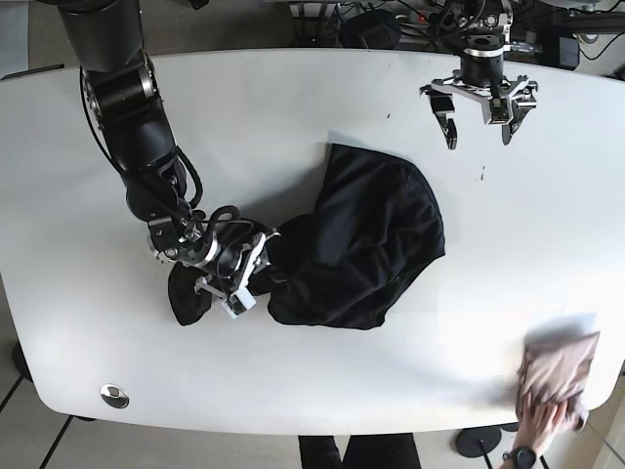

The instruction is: Fold the T-shirt properly

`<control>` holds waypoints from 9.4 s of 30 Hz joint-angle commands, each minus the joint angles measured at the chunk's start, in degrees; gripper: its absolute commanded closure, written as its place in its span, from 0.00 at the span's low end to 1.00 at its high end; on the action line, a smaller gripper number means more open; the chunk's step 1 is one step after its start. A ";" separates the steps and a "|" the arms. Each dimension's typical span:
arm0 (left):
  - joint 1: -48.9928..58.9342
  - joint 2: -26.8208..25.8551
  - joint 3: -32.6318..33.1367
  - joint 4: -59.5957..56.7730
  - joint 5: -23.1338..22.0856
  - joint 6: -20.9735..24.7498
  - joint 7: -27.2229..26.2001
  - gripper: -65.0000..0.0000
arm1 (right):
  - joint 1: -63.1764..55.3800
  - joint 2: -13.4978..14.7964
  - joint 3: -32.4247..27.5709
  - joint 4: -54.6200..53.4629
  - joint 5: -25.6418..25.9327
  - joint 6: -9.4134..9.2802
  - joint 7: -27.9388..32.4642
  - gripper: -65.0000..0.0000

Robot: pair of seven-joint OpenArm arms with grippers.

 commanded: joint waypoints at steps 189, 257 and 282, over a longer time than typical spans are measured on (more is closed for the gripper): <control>-38.16 -13.02 -29.87 -22.07 -0.52 -34.85 29.93 1.00 | -35.49 -1.58 54.25 37.75 -8.46 5.51 -20.33 0.97; -52.58 -9.85 -24.59 -7.74 0.00 -38.94 52.00 1.00 | -11.05 -0.26 41.15 40.39 -10.66 11.44 -30.70 0.97; -102.95 -19.96 -14.74 -40.10 -0.44 -38.94 53.23 1.00 | 35.10 8.79 39.75 13.58 -6.53 11.44 -34.22 0.97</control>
